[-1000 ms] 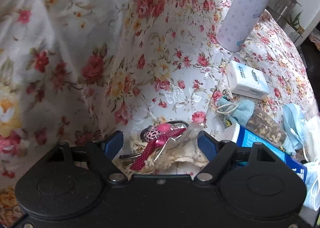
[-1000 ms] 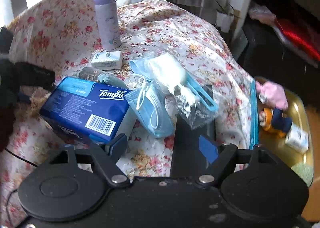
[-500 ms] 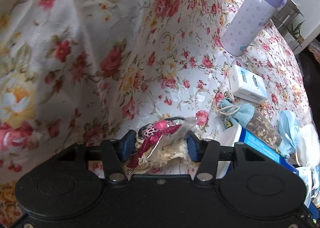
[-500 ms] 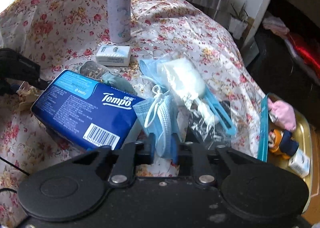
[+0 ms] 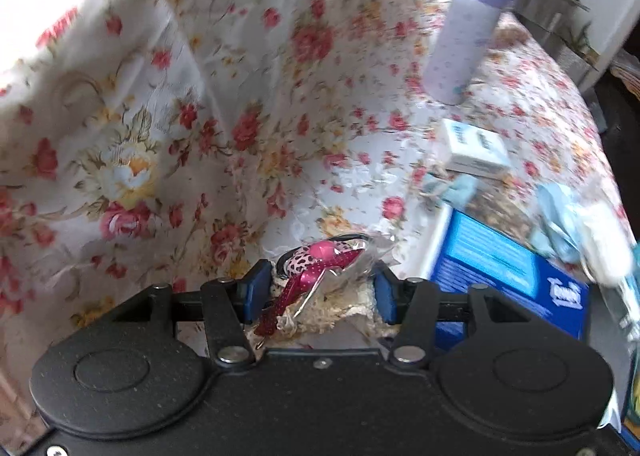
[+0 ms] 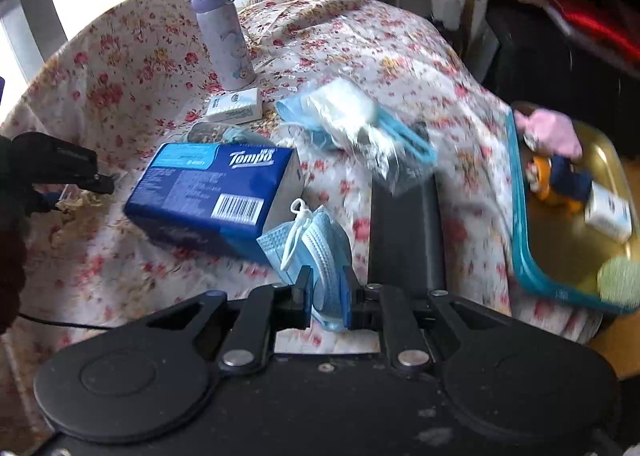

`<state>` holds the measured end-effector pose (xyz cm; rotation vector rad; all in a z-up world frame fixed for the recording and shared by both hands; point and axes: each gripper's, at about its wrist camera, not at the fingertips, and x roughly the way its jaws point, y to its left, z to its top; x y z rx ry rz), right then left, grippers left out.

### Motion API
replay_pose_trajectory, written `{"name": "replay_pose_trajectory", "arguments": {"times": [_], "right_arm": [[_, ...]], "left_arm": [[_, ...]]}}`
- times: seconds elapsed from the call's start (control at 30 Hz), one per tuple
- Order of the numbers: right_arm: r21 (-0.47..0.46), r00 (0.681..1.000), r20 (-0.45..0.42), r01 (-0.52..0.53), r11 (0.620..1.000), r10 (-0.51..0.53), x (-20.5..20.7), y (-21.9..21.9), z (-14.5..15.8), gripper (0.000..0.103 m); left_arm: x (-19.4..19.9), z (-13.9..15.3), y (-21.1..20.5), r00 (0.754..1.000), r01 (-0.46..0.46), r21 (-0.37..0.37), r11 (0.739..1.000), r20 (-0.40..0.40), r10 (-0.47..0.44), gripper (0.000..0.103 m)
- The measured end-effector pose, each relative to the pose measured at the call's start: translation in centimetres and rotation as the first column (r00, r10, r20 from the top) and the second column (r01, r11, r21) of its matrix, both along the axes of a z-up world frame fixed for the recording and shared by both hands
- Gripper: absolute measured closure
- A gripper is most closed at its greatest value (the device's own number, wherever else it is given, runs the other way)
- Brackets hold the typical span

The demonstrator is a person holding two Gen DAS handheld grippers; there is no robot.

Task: Organize soft objects
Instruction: 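Lift the doily in the left tool while the right tool grasps the blue face mask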

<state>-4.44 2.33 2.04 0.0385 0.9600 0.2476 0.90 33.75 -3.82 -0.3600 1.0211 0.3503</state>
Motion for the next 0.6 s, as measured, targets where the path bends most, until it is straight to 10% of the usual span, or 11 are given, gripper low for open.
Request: {"name": "replay_pose_trajectory", "arguments": {"times": [0.37, 0.5, 0.6], "right_arm": [[0.101, 0.996, -0.093, 0.005, 0.995, 0.005, -3.4, -2.3, -0.4, 0.088], [0.08, 0.993, -0.109, -0.041, 0.996, 0.05, -4.4, -2.2, -1.6, 0.032], [0.109, 0.992, -0.104, -0.059, 0.992, 0.07, -4.8, -2.6, -2.1, 0.025]], "left_arm": [[-2.8, 3.2, -6.9, 0.978, 0.204, 0.046, 0.978, 0.031, -0.206, 0.052], [-3.5, 3.2, -8.8, 0.968, 0.246, 0.059, 0.968, 0.028, -0.248, 0.052], [-3.7, 2.8, -9.5, 0.966, 0.257, 0.06, 0.965, 0.012, -0.258, 0.052]]}}
